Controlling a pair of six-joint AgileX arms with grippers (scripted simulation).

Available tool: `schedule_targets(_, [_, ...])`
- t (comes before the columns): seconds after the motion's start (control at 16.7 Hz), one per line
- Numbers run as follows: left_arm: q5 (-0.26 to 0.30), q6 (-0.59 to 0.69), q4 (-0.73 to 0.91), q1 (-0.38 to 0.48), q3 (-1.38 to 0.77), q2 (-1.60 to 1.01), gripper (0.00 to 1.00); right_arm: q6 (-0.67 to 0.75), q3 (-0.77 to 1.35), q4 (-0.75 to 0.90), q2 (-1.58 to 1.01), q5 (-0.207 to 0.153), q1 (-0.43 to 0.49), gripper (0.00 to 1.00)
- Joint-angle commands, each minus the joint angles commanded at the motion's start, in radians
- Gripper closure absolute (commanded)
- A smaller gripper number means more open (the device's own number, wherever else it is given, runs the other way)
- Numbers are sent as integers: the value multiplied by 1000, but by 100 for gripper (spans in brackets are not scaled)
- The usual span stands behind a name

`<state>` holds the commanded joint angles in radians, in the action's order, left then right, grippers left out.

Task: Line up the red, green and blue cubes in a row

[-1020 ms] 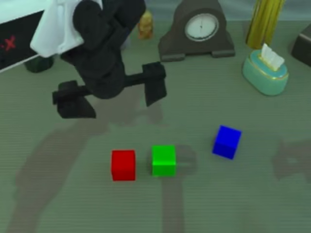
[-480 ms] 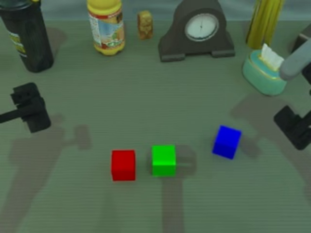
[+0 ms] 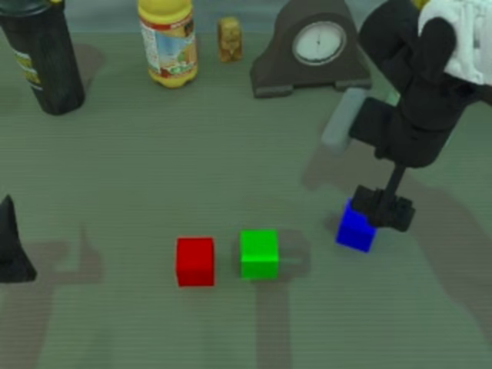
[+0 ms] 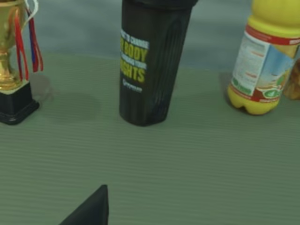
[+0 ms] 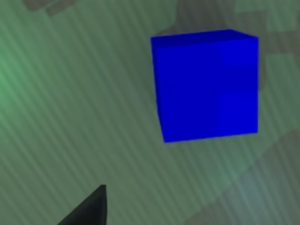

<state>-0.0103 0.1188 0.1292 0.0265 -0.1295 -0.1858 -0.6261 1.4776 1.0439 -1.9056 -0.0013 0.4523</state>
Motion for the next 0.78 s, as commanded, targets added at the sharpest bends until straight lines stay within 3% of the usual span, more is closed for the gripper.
schedule_targets(0.3, [10, -114, -124, -45, 125, 178, 0, -59, 150, 83, -162, 3, 41, 0])
schedule_targets(0.78, [10, -119, -129, -47, 130, 186, 0, -62, 127, 45, -184, 3, 41, 0])
